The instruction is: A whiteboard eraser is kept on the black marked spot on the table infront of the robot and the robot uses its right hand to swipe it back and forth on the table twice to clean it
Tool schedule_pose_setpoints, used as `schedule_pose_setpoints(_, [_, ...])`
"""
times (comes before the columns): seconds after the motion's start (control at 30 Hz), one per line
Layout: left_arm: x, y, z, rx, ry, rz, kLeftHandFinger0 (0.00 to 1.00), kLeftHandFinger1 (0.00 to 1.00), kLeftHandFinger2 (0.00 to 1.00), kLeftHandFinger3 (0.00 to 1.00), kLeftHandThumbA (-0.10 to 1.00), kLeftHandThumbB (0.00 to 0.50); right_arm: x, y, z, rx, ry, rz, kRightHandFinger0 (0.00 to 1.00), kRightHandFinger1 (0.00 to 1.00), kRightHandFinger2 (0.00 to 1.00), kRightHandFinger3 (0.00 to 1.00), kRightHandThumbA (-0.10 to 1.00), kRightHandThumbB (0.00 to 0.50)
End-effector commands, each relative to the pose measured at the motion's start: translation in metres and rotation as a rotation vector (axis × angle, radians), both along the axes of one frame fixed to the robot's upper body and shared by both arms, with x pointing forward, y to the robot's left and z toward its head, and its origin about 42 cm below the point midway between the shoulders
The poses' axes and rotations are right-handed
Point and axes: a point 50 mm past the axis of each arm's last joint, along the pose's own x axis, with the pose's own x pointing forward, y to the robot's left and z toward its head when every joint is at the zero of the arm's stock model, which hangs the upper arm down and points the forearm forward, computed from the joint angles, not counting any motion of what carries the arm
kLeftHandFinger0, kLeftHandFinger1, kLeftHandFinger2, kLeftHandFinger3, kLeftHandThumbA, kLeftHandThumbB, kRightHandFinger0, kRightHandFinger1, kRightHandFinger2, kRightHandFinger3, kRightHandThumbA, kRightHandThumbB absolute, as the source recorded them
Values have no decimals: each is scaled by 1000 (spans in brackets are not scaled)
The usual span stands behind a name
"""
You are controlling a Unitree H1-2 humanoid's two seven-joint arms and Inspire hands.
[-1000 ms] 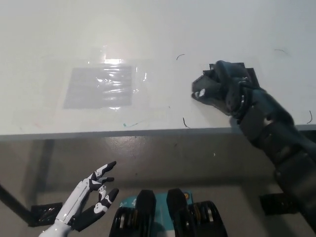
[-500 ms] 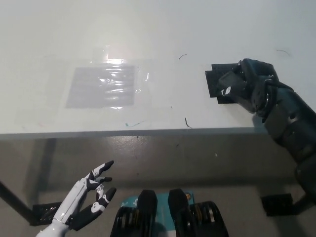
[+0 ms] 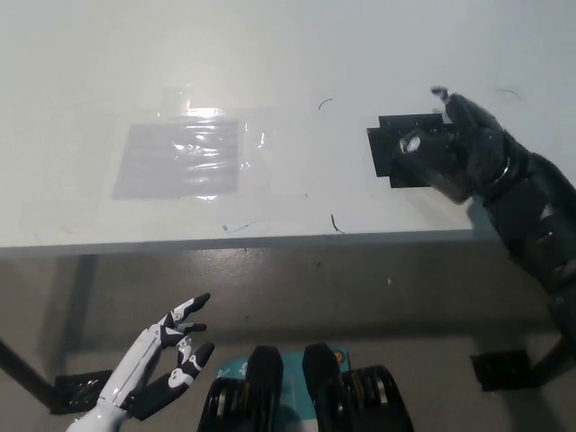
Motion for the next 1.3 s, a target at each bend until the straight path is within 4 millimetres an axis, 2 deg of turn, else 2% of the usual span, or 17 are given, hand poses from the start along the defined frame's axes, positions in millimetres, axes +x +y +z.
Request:
schedule_pose_setpoints(0.0, [2, 4, 9, 5, -35, -18, 870, 1000, 1000, 1000, 698, 306, 11, 7, 104, 285, -350, 149, 1000, 1000, 1000, 1000, 1000, 500])
schedule_pose_setpoints(0.2, [0, 4, 7, 2, -25, -20, 859, 1000, 1000, 1000, 679, 304, -37, -17, 212, 423, -684, 207, 1000, 1000, 1000, 1000, 1000, 500])
schedule_pose_setpoints(0.23, [2, 4, 7, 9, -29, -21, 865, 1000, 1000, 1000, 695, 306, -65, -30, 243, 451, -811, 227, 1000, 1000, 1000, 1000, 1000, 500])
schedule_pose_setpoints(0.37, [4, 4, 7, 10, -24, -20, 866, 1000, 1000, 1000, 697, 310, -167, -62, 305, 526, -1225, 333, 1000, 1000, 1000, 1000, 1000, 498])
schedule_pose_setpoints(0.47, [3, 4, 6, 13, -17, -21, 867, 1000, 1000, 1000, 693, 308, -257, -83, 313, 573, -1473, 436, 1000, 1000, 1000, 1000, 1000, 484])
schedule_pose_setpoints(0.57, [4, 5, 6, 16, -14, -20, 867, 1000, 1000, 1000, 697, 308, -334, -87, 287, 611, -1611, 573, 1000, 1000, 1000, 1000, 1000, 492])
schedule_pose_setpoints(0.63, [3, 6, 5, 18, -8, -18, 869, 1000, 1000, 1000, 712, 312, -384, -83, 249, 508, -1692, 597, 1000, 1000, 1000, 1000, 814, 500])
schedule_pose_setpoints(0.7, [3, 5, 4, 16, -3, -15, 867, 1000, 1000, 1000, 716, 313, -396, -82, 218, 508, -1691, 685, 1000, 1000, 1000, 1000, 687, 470])
schedule_pose_setpoints(0.77, [2, 5, 1, 7, 5, -15, 864, 1000, 1000, 1000, 713, 314, -409, -59, 156, 571, -1641, 747, 1000, 1000, 1000, 1000, 820, 353])
schedule_pose_setpoints(0.8, [1, 5, -1, 6, 5, -14, 862, 1000, 1000, 1000, 715, 313, -417, -47, 126, 639, -1536, 684, 1000, 1000, 1000, 1000, 892, 439])
schedule_pose_setpoints(0.87, [-5, 4, -6, 7, 11, -15, 859, 1000, 1000, 1000, 722, 311, -437, -30, 85, 798, -1324, 555, 1000, 1000, 1000, 1000, 747, 403])
schedule_pose_setpoints(0.97, [-9, 2, -10, -7, 22, -22, 863, 1000, 1000, 1000, 714, 304, -453, -34, 67, 726, -1249, 429, 1000, 1000, 1000, 1000, 765, 423])
schedule_pose_setpoints(1.0, [-11, 1, -11, -9, 26, -23, 864, 1000, 1000, 1000, 714, 307, -465, -37, 58, 654, -1204, 352, 1000, 1000, 1000, 1000, 966, 435])
schedule_pose_setpoints(1.03, [-12, 1, -13, -8, 31, -21, 865, 1000, 1000, 1000, 725, 317, -469, -34, 54, 663, -1166, 354, 1000, 1000, 1000, 1000, 1000, 422])
schedule_pose_setpoints(1.07, [-13, 1, -14, -4, 31, -19, 863, 1000, 1000, 1000, 729, 316, -469, -31, 53, 702, -1144, 381, 1000, 1000, 1000, 1000, 1000, 419])
schedule_pose_setpoints(1.13, [-15, 2, -15, -6, 34, -14, 864, 1000, 1000, 1000, 736, 317, -469, -30, 53, 708, -1093, 458, 1000, 1000, 1000, 1000, 987, 324])
schedule_pose_setpoints(1.27, [-13, 1, -13, -9, 23, -9, 852, 1000, 1000, 1000, 742, 313, -456, -13, 36, 709, -1045, 429, 1000, 1000, 1000, 1000, 970, 320])
